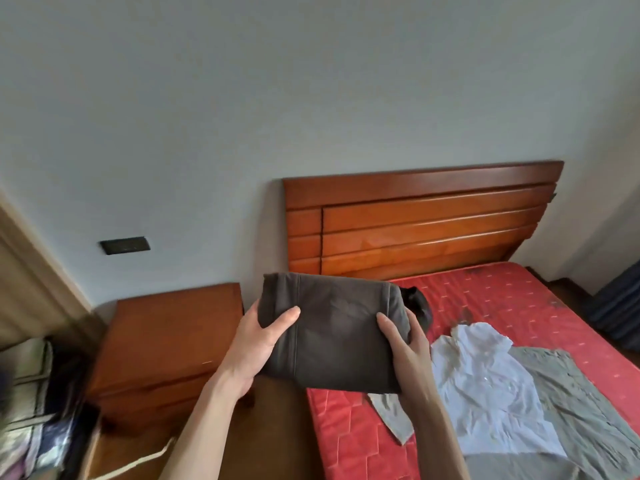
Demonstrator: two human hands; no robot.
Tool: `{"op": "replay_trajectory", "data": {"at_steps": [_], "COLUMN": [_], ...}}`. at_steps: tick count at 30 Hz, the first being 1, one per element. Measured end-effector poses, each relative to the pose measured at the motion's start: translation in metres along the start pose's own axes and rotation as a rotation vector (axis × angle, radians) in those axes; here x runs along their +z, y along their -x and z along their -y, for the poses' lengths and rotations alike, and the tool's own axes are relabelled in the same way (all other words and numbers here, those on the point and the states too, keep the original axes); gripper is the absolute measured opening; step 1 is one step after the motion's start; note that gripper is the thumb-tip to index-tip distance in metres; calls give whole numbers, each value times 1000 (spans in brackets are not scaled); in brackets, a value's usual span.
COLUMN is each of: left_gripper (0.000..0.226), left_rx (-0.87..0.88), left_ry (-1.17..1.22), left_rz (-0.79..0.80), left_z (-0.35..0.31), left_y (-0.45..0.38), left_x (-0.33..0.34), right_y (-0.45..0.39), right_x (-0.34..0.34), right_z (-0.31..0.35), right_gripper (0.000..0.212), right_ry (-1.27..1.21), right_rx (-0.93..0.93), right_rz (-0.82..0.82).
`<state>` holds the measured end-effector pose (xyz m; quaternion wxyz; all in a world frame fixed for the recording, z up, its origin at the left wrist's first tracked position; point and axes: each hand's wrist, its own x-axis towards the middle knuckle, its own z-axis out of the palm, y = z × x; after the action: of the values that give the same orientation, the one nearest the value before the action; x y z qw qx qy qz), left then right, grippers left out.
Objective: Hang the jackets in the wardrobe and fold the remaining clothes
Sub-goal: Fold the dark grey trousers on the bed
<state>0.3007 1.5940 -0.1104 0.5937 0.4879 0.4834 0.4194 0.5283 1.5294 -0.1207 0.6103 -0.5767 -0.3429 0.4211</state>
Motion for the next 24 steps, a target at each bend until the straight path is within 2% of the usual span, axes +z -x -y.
{"op": "replay_trajectory", "data": {"at_steps": [9,15,20,24], "left_gripper": [47,28,25,31], "left_rx": [18,37,48,62], "left_ry": [34,71,72,82], "left_rz": [-307,-491,-644,-790], "left_z": [-12,-17,-29,-46], "left_y": [-40,-67,-98,-118], "left_x": [-122,-175,-220,-246], "right_y": [-59,-109,-159,-196], "right_x": [145,226,299,356], "right_z": [3,-1,-13,-11], "right_gripper": [27,30,28,28], "right_ry": [17,35,14,13], "right_rx": [-9,-13,40,61], "right_rz": [210,377,510,638]}}
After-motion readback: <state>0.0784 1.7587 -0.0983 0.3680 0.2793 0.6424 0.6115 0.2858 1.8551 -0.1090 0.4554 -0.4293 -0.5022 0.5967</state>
